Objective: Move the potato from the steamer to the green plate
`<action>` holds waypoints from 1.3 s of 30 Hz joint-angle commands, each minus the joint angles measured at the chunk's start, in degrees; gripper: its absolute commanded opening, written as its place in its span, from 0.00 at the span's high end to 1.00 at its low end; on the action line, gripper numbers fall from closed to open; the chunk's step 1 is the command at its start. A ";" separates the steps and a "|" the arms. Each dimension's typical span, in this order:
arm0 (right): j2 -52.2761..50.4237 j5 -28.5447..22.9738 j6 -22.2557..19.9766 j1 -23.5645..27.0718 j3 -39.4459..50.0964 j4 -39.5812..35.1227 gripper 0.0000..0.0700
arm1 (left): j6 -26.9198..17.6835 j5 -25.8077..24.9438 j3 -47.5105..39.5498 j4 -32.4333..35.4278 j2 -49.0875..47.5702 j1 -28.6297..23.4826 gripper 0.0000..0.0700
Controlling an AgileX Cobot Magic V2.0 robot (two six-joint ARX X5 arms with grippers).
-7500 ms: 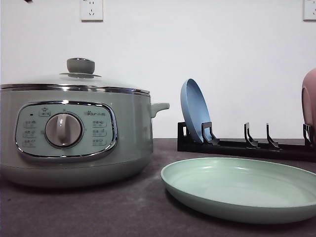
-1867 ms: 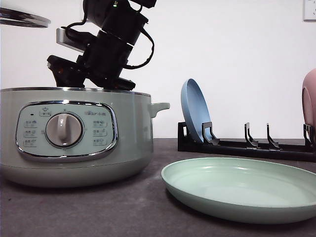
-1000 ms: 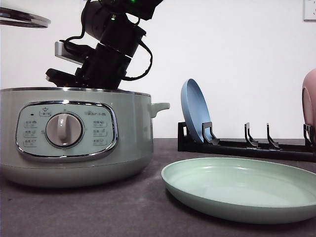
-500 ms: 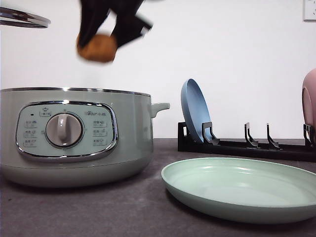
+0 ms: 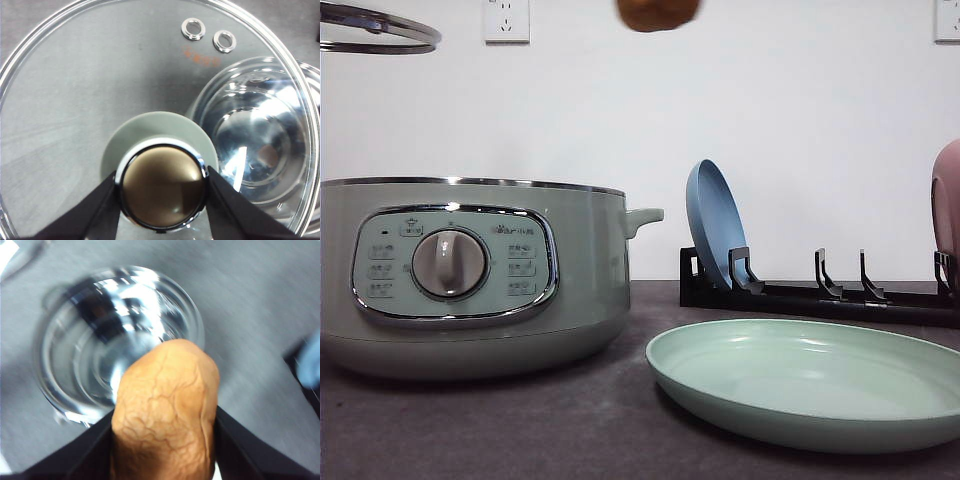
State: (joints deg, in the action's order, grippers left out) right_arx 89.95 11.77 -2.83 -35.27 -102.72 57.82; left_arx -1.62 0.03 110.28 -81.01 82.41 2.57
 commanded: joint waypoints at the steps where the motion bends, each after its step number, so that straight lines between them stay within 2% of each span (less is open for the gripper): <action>1: -2.59 0.07 -0.55 0.45 4.77 -1.68 0.71 | -0.31 -0.09 1.86 0.03 -0.71 0.47 1.00; 11: -19.28 0.18 0.64 3.24 31.30 -10.70 0.71 | -0.32 -2.10 1.86 0.02 -0.70 4.58 1.00; 18: -21.86 0.26 3.52 3.22 44.45 -18.81 0.71 | -0.29 -2.21 1.86 0.02 -0.72 7.48 1.00; 23: -21.83 0.34 6.98 3.22 53.54 -27.83 0.71 | -0.29 -2.23 1.86 0.02 -0.70 9.18 1.00; 32: -20.67 -0.97 13.15 3.22 64.61 -40.75 0.71 | -0.29 -3.50 1.86 0.04 -0.70 11.18 1.00; 39: -16.78 -2.27 17.01 3.20 67.91 -45.78 0.68 | -0.29 -3.52 1.86 0.04 -0.70 12.44 1.00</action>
State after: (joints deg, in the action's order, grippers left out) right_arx 72.19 9.96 12.33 -31.80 -34.45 12.91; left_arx -1.63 -3.22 110.28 -81.01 82.41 14.71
